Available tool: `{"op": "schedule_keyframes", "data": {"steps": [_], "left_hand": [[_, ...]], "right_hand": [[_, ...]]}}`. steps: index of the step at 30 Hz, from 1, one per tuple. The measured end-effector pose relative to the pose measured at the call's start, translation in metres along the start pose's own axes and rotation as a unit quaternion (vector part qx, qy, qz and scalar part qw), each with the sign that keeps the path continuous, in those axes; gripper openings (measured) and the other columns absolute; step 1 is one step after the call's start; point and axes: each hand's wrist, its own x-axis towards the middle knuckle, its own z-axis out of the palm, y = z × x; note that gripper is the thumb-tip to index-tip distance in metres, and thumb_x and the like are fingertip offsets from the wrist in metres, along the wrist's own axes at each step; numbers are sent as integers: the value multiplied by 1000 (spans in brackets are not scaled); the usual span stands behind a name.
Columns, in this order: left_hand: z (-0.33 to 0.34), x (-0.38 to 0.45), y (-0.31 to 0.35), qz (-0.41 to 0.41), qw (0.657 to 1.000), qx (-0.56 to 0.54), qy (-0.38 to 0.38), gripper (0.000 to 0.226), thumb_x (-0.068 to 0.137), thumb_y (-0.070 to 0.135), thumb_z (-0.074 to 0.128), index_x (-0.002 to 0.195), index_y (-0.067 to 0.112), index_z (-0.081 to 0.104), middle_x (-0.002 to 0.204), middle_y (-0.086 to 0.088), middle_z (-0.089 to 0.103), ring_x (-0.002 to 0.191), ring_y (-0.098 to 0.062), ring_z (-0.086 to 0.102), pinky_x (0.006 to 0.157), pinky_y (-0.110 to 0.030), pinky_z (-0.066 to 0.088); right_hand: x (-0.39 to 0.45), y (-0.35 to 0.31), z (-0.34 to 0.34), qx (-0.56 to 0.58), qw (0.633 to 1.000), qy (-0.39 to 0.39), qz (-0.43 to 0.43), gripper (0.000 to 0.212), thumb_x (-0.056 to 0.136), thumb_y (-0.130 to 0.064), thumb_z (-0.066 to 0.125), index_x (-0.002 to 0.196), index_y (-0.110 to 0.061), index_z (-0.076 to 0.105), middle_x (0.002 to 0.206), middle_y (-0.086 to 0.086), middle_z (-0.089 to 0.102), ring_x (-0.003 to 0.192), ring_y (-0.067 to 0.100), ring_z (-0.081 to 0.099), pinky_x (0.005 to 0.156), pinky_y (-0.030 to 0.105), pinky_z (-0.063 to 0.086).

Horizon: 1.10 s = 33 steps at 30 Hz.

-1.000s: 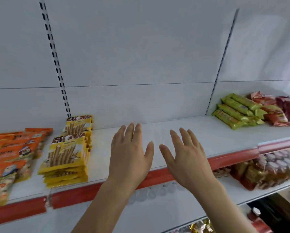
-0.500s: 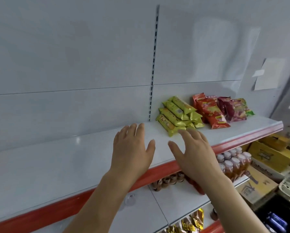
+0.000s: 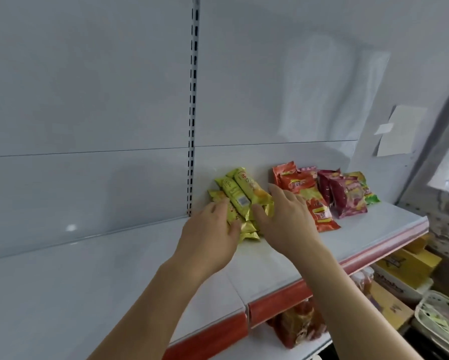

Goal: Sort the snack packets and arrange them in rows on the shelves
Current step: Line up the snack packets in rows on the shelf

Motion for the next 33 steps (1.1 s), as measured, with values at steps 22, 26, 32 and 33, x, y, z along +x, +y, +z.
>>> {"op": "schedule_keyframes", "data": {"steps": [22, 26, 32, 33], "left_hand": [[30, 82, 46, -252, 846, -403, 241, 46, 95, 33, 70, 136, 34, 49, 103, 4, 74, 88, -21, 76, 91, -53, 59], [29, 70, 35, -251, 884, -326, 224, 58, 100, 30, 65, 150, 37, 37, 106, 17, 62, 98, -15, 68, 89, -39, 55], [31, 68, 21, -267, 891, -325, 171, 59, 102, 34, 60, 155, 34, 35, 124, 2, 66, 105, -18, 67, 80, -33, 52], [32, 68, 21, -270, 891, -326, 164, 57, 102, 35, 60, 154, 33, 37, 123, 1, 67, 104, -19, 68, 83, -35, 55]], "right_hand": [[65, 49, 39, 287, 925, 103, -226, 32, 98, -23, 47, 120, -13, 68, 106, -2, 72, 106, 18, 59, 86, 25, 42], [90, 50, 40, 90, 985, -49, -137, 44, 95, -46, 51, 128, -20, 59, 125, 5, 62, 120, 31, 51, 95, 40, 44], [105, 18, 44, -66, 983, -143, -98, 65, 85, -68, 44, 127, -19, 55, 128, 11, 58, 121, 35, 49, 93, 46, 40], [107, 15, 44, -70, 982, -152, -90, 67, 84, -68, 44, 128, -19, 55, 129, 11, 58, 122, 35, 48, 95, 46, 41]]}}
